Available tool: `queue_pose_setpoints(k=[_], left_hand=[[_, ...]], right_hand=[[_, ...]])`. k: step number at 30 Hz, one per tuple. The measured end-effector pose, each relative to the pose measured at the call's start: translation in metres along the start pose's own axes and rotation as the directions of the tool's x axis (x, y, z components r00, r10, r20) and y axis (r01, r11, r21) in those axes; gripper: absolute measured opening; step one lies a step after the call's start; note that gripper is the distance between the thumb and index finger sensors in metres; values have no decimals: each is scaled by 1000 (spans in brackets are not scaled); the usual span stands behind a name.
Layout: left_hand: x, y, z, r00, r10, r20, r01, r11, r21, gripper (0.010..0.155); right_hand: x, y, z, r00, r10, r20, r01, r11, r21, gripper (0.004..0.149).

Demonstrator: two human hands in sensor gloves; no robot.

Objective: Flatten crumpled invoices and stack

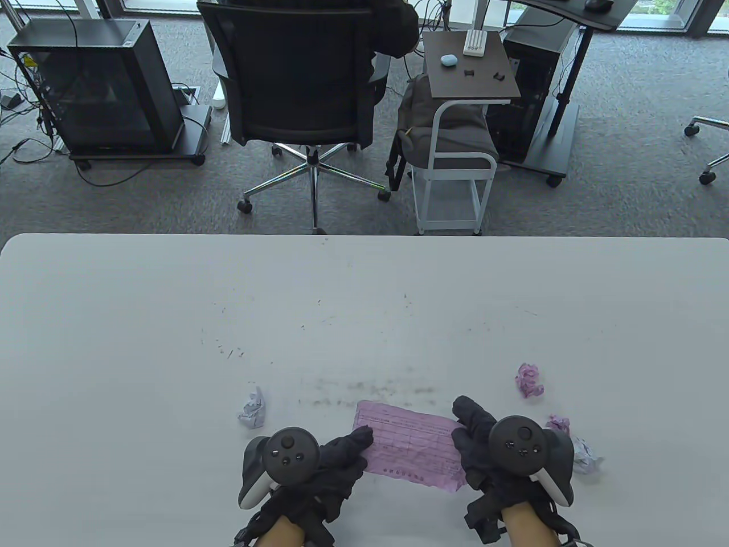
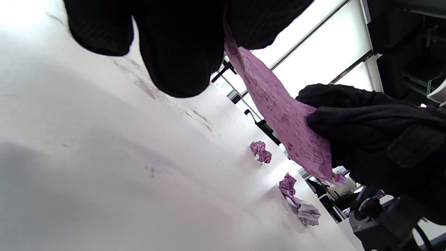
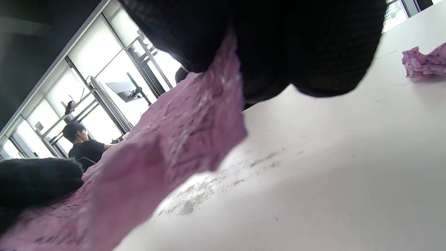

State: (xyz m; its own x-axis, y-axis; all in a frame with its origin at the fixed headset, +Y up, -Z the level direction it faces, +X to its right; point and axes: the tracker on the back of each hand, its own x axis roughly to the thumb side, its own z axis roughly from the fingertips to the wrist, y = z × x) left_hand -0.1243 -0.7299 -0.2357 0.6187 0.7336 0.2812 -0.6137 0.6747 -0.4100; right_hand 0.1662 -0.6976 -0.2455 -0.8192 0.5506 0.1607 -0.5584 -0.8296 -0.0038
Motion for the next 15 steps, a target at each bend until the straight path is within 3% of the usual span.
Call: queue_pose_setpoints(k=[5, 8, 15], left_hand=[[-5, -5, -16, 985, -116, -124, 97, 984, -150, 60], [-10, -12, -29, 963, -226, -149, 200, 965, -167, 62], [-21, -27, -52, 824, -548, -144, 512, 829, -227, 63]], right_hand=[[7, 21, -30, 983, 186, -6, -184, 977, 106, 55], [10, 39, -46, 951, 308, 19, -308, 942, 137, 55], [11, 73, -78, 897, 441, 35, -439, 876, 203, 56]])
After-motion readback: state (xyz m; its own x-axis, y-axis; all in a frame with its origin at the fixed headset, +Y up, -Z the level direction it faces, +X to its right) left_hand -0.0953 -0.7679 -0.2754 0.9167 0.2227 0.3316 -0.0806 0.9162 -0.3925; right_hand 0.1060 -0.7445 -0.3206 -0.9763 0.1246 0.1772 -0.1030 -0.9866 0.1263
